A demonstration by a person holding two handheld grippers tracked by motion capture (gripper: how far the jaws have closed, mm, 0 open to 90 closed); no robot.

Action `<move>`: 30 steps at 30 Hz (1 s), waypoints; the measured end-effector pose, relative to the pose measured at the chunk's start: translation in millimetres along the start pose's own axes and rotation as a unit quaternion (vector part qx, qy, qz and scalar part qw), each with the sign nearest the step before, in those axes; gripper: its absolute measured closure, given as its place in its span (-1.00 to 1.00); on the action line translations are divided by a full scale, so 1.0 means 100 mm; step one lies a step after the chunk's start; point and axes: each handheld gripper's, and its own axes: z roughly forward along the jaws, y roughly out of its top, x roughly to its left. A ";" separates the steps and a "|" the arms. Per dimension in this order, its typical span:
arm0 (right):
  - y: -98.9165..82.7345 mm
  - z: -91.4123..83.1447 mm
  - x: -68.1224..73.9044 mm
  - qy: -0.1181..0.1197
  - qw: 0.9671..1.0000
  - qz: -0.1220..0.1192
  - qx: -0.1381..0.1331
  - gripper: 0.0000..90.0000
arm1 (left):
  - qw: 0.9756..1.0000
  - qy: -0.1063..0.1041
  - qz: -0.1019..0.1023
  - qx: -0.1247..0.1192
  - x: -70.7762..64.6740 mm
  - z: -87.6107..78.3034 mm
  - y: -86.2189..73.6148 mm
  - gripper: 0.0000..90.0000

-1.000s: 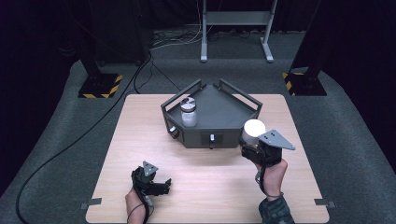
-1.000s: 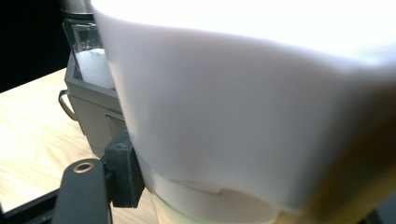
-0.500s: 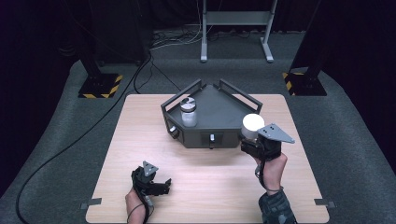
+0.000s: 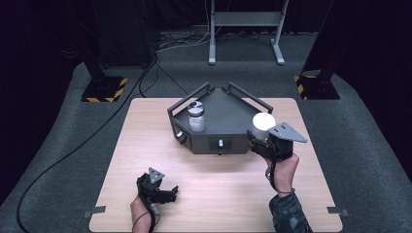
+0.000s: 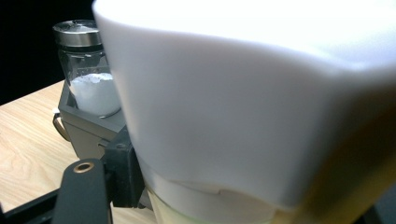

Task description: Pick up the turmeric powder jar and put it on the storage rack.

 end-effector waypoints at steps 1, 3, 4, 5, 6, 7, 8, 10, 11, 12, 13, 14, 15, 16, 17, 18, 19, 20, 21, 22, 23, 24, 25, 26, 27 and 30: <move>0.01 0.00 0.00 0.000 1.000 0.000 0.000 -0.34 | 1.000 0.000 0.000 0.000 0.00 0.00 0.00 -0.99; 0.03 0.02 -0.01 -0.001 1.000 0.000 0.001 -0.34 | 1.000 0.000 0.000 0.000 0.00 0.00 0.00 -0.99; 0.04 0.02 0.00 -0.002 1.000 0.000 0.001 -0.34 | 1.000 0.000 0.000 0.000 0.00 0.00 0.00 -0.99; 0.04 0.02 -0.01 -0.002 1.000 -0.001 0.000 -0.34 | 1.000 0.000 0.000 0.000 0.00 0.00 0.00 -0.99; 0.05 0.03 -0.01 -0.001 1.000 -0.001 0.000 -0.34 | 1.000 0.000 0.000 0.000 0.00 0.00 0.00 -0.99; 0.06 0.03 -0.01 -0.001 1.000 -0.002 -0.001 -0.34 | 1.000 0.000 0.000 0.000 0.00 0.00 0.00 -0.99; 0.07 0.04 -0.01 -0.002 1.000 -0.003 0.000 -0.34 | 1.000 0.000 0.000 0.000 0.00 0.00 0.00 -0.99; 0.09 0.05 -0.02 -0.002 1.000 -0.004 0.000 -0.34 | 1.000 0.000 0.000 0.000 0.00 0.00 0.00 -0.99; 0.10 0.05 -0.02 -0.002 1.000 -0.004 -0.001 -0.34 | 1.000 0.000 0.000 0.000 0.00 0.00 0.00 -0.99; 0.11 0.05 -0.03 -0.002 1.000 -0.004 -0.001 -0.34 | 1.000 0.000 0.000 0.000 0.00 0.00 0.00 -0.99; 0.12 0.06 -0.03 -0.002 1.000 -0.004 -0.002 -0.34 | 1.000 0.000 0.000 0.000 0.00 0.00 0.00 -0.99; 0.12 0.06 -0.04 -0.002 1.000 -0.003 -0.002 -0.34 | 1.000 0.000 0.000 0.000 0.00 0.00 0.00 -0.99; 0.13 0.07 -0.05 -0.002 1.000 -0.002 -0.003 -0.34 | 1.000 0.000 0.000 0.000 0.00 0.00 0.00 -0.99; 0.13 0.07 -0.05 -0.002 1.000 -0.001 -0.003 -0.34 | 1.000 0.000 0.000 0.000 0.00 0.00 0.00 -0.99; 0.14 0.08 -0.06 -0.002 1.000 -0.001 -0.003 -0.34 | 1.000 0.000 0.000 0.000 0.00 0.00 0.00 -0.99; 0.15 0.09 -0.06 -0.002 1.000 -0.001 -0.003 -0.34 | 1.000 0.000 0.000 0.000 0.00 0.00 0.00 -0.99; 0.15 0.10 -0.07 -0.002 1.000 0.000 -0.003 -0.34 | 1.000 0.000 0.000 0.000 0.00 0.00 0.00 -0.99; 0.16 0.10 -0.07 -0.003 1.000 0.000 -0.002 -0.34 | 1.000 0.000 0.000 0.000 0.00 0.00 0.00 -0.99; 0.17 0.11 -0.08 -0.003 1.000 0.000 -0.003 -0.34 | 1.000 0.000 0.000 0.000 0.00 0.00 0.00 -0.99; 0.17 0.12 -0.08 -0.003 1.000 0.000 -0.002 -0.34 | 1.000 0.000 0.000 0.000 0.00 0.00 0.00 -0.99; 0.18 0.13 -0.08 -0.002 1.000 0.001 -0.002 -0.34 | 1.000 0.000 0.000 0.000 0.00 0.00 0.00 -0.99; 0.20 0.14 -0.09 -0.001 1.000 0.001 -0.001 -0.34 | 1.000 0.000 0.000 0.000 0.00 0.00 0.00 -0.99; 0.21 0.16 -0.09 0.000 1.000 0.000 0.000 -0.34 | 1.000 0.000 0.000 0.000 0.00 0.00 0.00 -0.99; 0.21 0.17 -0.10 0.001 1.000 0.001 -0.001 -0.34 | 1.000 0.000 0.000 0.000 0.00 0.00 0.00 -0.99; 0.22 0.19 -0.11 0.004 1.000 0.002 0.000 -0.34 | 1.000 0.000 0.000 0.000 0.00 0.00 0.00 -0.99; 0.24 0.25 -0.12 0.006 1.000 0.006 0.002 -0.34 | 1.000 0.000 0.000 0.000 0.00 0.00 0.00 -0.99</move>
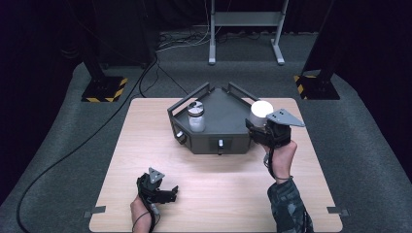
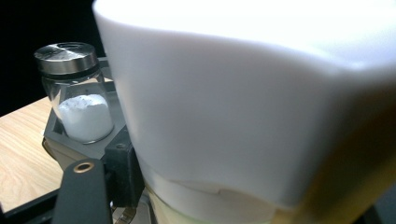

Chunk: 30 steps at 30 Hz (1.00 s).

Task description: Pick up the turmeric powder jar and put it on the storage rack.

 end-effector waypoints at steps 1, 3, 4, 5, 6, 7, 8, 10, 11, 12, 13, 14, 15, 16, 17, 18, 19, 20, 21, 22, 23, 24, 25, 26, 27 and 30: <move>0.01 0.02 -0.01 0.001 1.000 0.001 0.001 -0.34 | 1.000 0.000 0.000 0.000 0.00 0.00 0.00 -0.99; 0.01 0.07 -0.02 0.003 1.000 0.004 0.004 -0.34 | 1.000 0.000 0.000 0.000 0.00 0.00 0.00 -0.99; 0.02 0.09 -0.03 0.004 1.000 0.005 0.005 -0.34 | 1.000 0.000 0.000 0.000 0.00 0.00 0.00 -0.99; 0.02 0.12 -0.03 0.004 1.000 0.005 0.007 -0.34 | 1.000 0.000 0.001 0.000 0.00 0.00 0.00 -0.99; 0.02 0.14 -0.03 0.005 1.000 0.006 0.008 -0.34 | 1.000 0.000 0.001 0.000 0.00 0.00 0.00 -0.99; 0.03 0.16 -0.03 0.006 1.000 0.006 0.009 -0.34 | 1.000 0.000 0.001 0.000 0.00 0.00 0.00 -0.99; 0.03 0.18 -0.03 0.006 1.000 0.006 0.011 -0.34 | 1.000 0.000 0.000 0.000 0.00 0.00 0.00 -0.99; 0.04 0.22 -0.03 0.007 1.000 0.006 0.013 -0.34 | 1.000 0.000 0.000 0.000 0.00 0.00 0.00 -0.99; 0.04 0.24 -0.04 0.007 1.000 0.007 0.014 -0.34 | 1.000 0.000 0.000 0.000 0.00 0.00 0.00 -0.98; 0.03 0.25 -0.04 0.008 1.000 0.008 0.014 -0.34 | 1.000 0.000 0.000 0.000 0.00 0.00 0.00 -0.98; 0.04 0.26 -0.04 0.009 1.000 0.008 0.015 -0.34 | 1.000 0.000 0.001 0.000 0.00 0.00 0.00 -0.98; 0.04 0.28 -0.05 0.009 1.000 0.009 0.016 -0.34 | 1.000 0.000 0.001 0.000 0.00 0.00 0.00 -0.98; 0.04 0.29 -0.05 0.010 1.000 0.010 0.017 -0.34 | 1.000 -0.001 0.002 0.000 0.00 0.00 0.00 -0.99; 0.04 0.30 -0.05 0.011 1.000 0.011 0.017 -0.34 | 1.000 -0.001 0.002 0.000 0.00 0.00 0.00 -0.99; 0.05 0.32 -0.06 0.012 1.000 0.011 0.017 -0.34 | 1.000 -0.001 0.002 0.000 0.00 0.00 0.00 -0.99; 0.05 0.33 -0.06 0.013 1.000 0.010 0.018 -0.34 | 1.000 -0.001 0.002 0.000 0.00 0.00 0.00 -0.99; 0.06 0.34 -0.06 0.013 1.000 0.009 0.020 -0.34 | 1.000 -0.001 0.002 0.000 0.00 0.00 0.00 -0.99; 0.07 0.36 -0.06 0.012 1.000 0.007 0.021 -0.34 | 1.000 -0.001 0.002 0.000 0.00 0.00 0.00 -0.99; 0.07 0.37 -0.06 0.013 1.000 0.007 0.021 -0.34 | 1.000 -0.001 0.002 0.000 0.00 0.00 0.00 -0.99; 0.08 0.39 -0.07 0.014 1.000 0.007 0.022 -0.34 | 1.000 -0.001 0.002 0.000 0.00 0.00 0.00 -0.99; 0.08 0.41 -0.08 0.014 1.000 0.008 0.023 -0.34 | 1.000 -0.001 0.002 0.000 0.00 0.00 0.00 -0.99; 0.08 0.42 -0.08 0.014 1.000 0.009 0.023 -0.34 | 1.000 -0.001 0.002 0.000 0.00 0.00 0.00 -0.99; 0.08 0.43 -0.08 0.014 1.000 0.009 0.023 -0.34 | 1.000 -0.001 0.002 0.000 0.00 0.00 0.00 -0.99; 0.09 0.44 -0.09 0.015 1.000 0.010 0.024 -0.34 | 1.000 -0.001 0.002 0.000 0.00 0.00 0.00 -0.99; 0.09 0.46 -0.09 0.016 0.999 0.012 0.025 -0.34 | 1.000 -0.001 0.002 0.000 0.00 0.00 0.00 -0.98; 0.09 0.50 -0.10 0.017 0.999 0.012 0.026 -0.34 | 1.000 -0.001 0.002 0.000 0.00 0.00 0.00 -0.99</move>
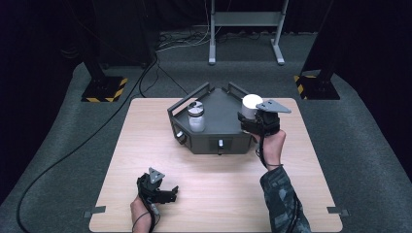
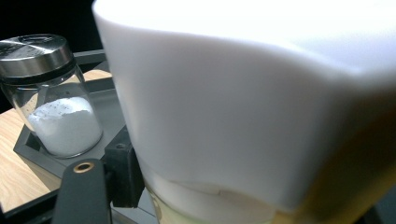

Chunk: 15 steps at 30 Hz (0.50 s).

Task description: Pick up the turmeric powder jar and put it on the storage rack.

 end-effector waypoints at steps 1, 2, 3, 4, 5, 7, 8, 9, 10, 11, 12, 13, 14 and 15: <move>0.01 0.01 0.00 0.000 1.000 0.000 0.002 -0.34 | 1.000 0.000 0.000 0.000 0.00 0.00 0.00 -0.99; 0.01 0.03 0.00 0.000 1.000 0.000 0.003 -0.34 | 1.000 0.000 0.000 0.000 0.00 0.00 0.00 -0.99; 0.01 0.04 -0.01 0.001 1.000 0.001 0.005 -0.34 | 1.000 0.000 0.000 0.000 0.00 0.00 0.00 -0.98; 0.01 0.06 -0.01 0.002 1.000 0.001 0.004 -0.34 | 1.000 0.000 0.000 0.000 0.00 0.00 0.00 -0.98; 0.01 0.07 -0.02 0.002 1.000 0.003 0.005 -0.34 | 1.000 0.000 0.000 0.000 0.00 0.00 0.00 -0.98; 0.01 0.09 -0.02 0.003 1.000 0.003 0.007 -0.34 | 1.000 0.000 0.000 0.000 0.00 0.00 0.00 -0.98; 0.01 0.10 -0.03 0.003 1.000 0.003 0.007 -0.34 | 1.000 0.000 0.000 0.000 0.00 0.00 0.00 -0.98; 0.01 0.11 -0.03 0.003 1.000 0.003 0.008 -0.34 | 1.000 0.000 0.000 0.000 0.00 0.00 0.00 -0.98; 0.01 0.12 -0.03 0.004 1.000 0.004 0.009 -0.34 | 1.000 0.000 0.000 0.000 0.00 0.00 0.00 -0.98; 0.01 0.13 -0.04 0.004 1.000 0.005 0.008 -0.34 | 1.000 0.000 0.000 0.000 0.00 0.00 0.00 -0.98; 0.01 0.13 -0.04 0.004 1.000 0.005 0.008 -0.34 | 1.000 0.000 0.000 0.000 0.00 0.00 0.00 -0.98; 0.01 0.14 -0.04 0.005 1.000 0.003 0.008 -0.34 | 1.000 0.000 0.000 0.000 0.00 0.00 0.00 -0.98; 0.01 0.15 -0.04 0.005 1.000 0.002 0.007 -0.34 | 1.000 0.000 0.000 0.000 0.00 0.00 0.00 -0.98; 0.00 0.15 -0.04 0.005 1.000 0.002 0.007 -0.34 | 1.000 0.000 0.000 0.000 0.00 0.00 0.00 -0.98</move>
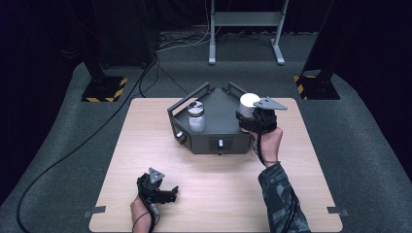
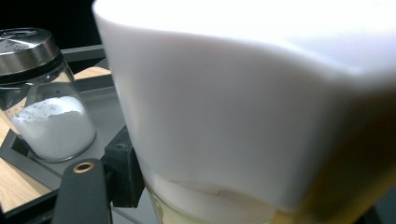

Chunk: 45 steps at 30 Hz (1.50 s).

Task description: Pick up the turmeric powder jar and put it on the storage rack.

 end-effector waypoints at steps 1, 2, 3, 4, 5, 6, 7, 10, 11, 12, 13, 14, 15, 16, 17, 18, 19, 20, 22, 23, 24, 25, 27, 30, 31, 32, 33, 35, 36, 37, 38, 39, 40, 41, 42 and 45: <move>0.00 0.01 0.00 0.000 1.000 0.001 0.000 -0.34 | 1.000 0.000 0.000 0.000 0.00 0.00 0.00 -0.98; 0.00 0.01 0.00 0.001 1.000 0.001 0.001 -0.34 | 1.000 0.000 0.000 0.000 0.00 0.00 0.00 -0.98; 0.01 0.02 0.00 0.001 1.000 0.001 0.001 -0.34 | 1.000 0.000 0.000 0.000 0.00 0.00 0.00 -0.98; 0.01 0.03 0.00 0.001 1.000 0.000 0.002 -0.34 | 1.000 0.000 0.000 0.000 0.00 0.00 0.00 -0.98; 0.01 0.04 0.00 0.000 1.000 0.000 0.002 -0.34 | 1.000 0.000 0.000 0.000 0.00 0.00 0.00 -0.98; 0.01 0.05 0.00 0.001 1.000 0.001 0.003 -0.34 | 1.000 0.000 0.000 0.000 0.00 0.00 0.00 -0.98; 0.01 0.06 0.00 0.001 1.000 0.000 0.003 -0.34 | 1.000 0.000 0.000 0.000 0.00 0.00 0.00 -0.98; 0.02 0.09 0.00 0.001 1.000 0.002 0.004 -0.34 | 1.000 0.000 0.000 0.000 0.00 0.00 0.00 -0.98; 0.02 0.10 0.00 0.001 1.000 0.001 0.005 -0.34 | 1.000 0.000 0.000 0.000 0.00 0.00 0.00 -0.98; 0.02 0.11 0.00 0.001 1.000 0.002 0.006 -0.34 | 1.000 0.000 0.000 0.000 0.00 0.00 0.00 -0.98; 0.02 0.12 -0.01 0.001 1.000 0.002 0.007 -0.34 | 1.000 0.000 0.000 0.000 0.00 0.00 0.00 -0.98; 0.02 0.13 -0.01 0.001 1.000 0.002 0.008 -0.34 | 1.000 0.000 0.000 0.000 0.00 0.00 0.00 -0.98; 0.02 0.13 -0.01 0.001 1.000 0.003 0.008 -0.34 | 1.000 0.000 0.000 0.000 0.00 0.00 0.00 -0.98; 0.01 0.14 -0.01 0.001 1.000 0.003 0.009 -0.34 | 1.000 0.000 0.000 0.000 0.00 0.00 0.00 -0.98; 0.01 0.15 -0.01 0.000 1.000 0.004 0.009 -0.34 | 1.000 0.000 0.000 0.000 0.00 0.00 0.00 -0.98; 0.01 0.15 -0.01 0.000 1.000 0.005 0.010 -0.34 | 1.000 0.000 0.000 0.000 0.00 0.00 0.00 -0.98; 0.01 0.16 -0.01 0.000 1.000 0.005 0.010 -0.34 | 1.000 0.000 0.000 0.000 0.00 0.00 0.00 -0.98; 0.01 0.16 -0.02 0.000 1.000 0.005 0.010 -0.34 | 1.000 0.000 0.000 0.000 0.00 0.00 0.00 -0.98; 0.00 0.17 -0.02 0.000 1.000 0.007 0.011 -0.34 | 1.000 0.000 0.000 0.000 0.00 0.00 0.00 -0.98; 0.00 0.18 -0.02 0.000 1.000 0.006 0.012 -0.34 | 1.000 0.000 0.000 0.000 0.00 0.00 0.00 -0.98; 0.00 0.19 -0.02 0.000 1.000 0.008 0.013 -0.34 | 1.000 0.000 0.000 0.000 0.00 0.00 0.00 -0.98; 0.00 0.19 -0.02 -0.001 1.000 0.007 0.013 -0.34 | 1.000 0.000 0.000 0.000 0.00 0.00 0.00 -0.98; -0.01 0.20 -0.02 -0.001 1.000 0.008 0.015 -0.34 | 1.000 0.000 0.000 0.000 0.00 0.00 0.00 -0.98; -0.02 0.22 -0.03 0.000 1.000 0.010 0.017 -0.34 | 1.000 0.000 0.000 0.000 0.00 0.00 0.00 -0.98; -0.02 0.22 -0.03 0.000 1.000 0.010 0.018 -0.34 | 1.000 0.000 0.000 0.000 0.00 0.00 0.00 -0.98; -0.02 0.23 -0.03 -0.001 1.000 0.010 0.019 -0.34 | 1.000 0.000 0.000 0.000 0.00 0.00 0.00 -0.98; -0.02 0.23 -0.03 -0.001 1.000 0.011 0.020 -0.34 | 1.000 0.000 0.000 0.000 0.00 0.00 0.00 -0.98; -0.04 0.23 -0.04 0.000 1.000 0.013 0.018 -0.34 | 1.000 0.000 0.000 0.000 0.00 0.00 0.00 -0.98; -0.04 0.23 -0.04 0.000 1.000 0.014 0.017 -0.34 | 1.000 0.000 0.000 0.000 0.00 0.00 0.00 -0.98; -0.05 0.23 -0.04 0.000 1.000 0.014 0.017 -0.34 | 1.000 0.000 0.000 0.000 0.00 0.00 0.00 -0.98; -0.05 0.22 -0.04 0.000 1.000 0.014 0.016 -0.34 | 1.000 0.000 0.000 0.000 0.00 0.00 0.00 -0.98; -0.05 0.22 -0.04 -0.001 1.000 0.014 0.016 -0.34 | 1.000 0.000 0.000 0.000 0.00 0.00 0.00 -0.98; -0.06 0.22 -0.03 -0.001 1.000 0.014 0.014 -0.34 | 1.000 0.000 0.000 0.000 0.00 0.00 0.00 -0.98; -0.07 0.21 -0.03 -0.001 1.000 0.015 0.013 -0.34 | 1.000 0.000 0.000 0.000 0.00 0.00 0.00 -0.98; -0.09 0.21 -0.03 -0.001 1.000 0.015 0.011 -0.34 | 1.000 0.000 0.000 0.000 0.00 0.00 0.00 -0.98; -0.12 0.20 -0.05 0.000 1.000 0.019 0.005 -0.34 | 1.000 0.000 0.000 0.000 0.00 0.00 0.00 -0.98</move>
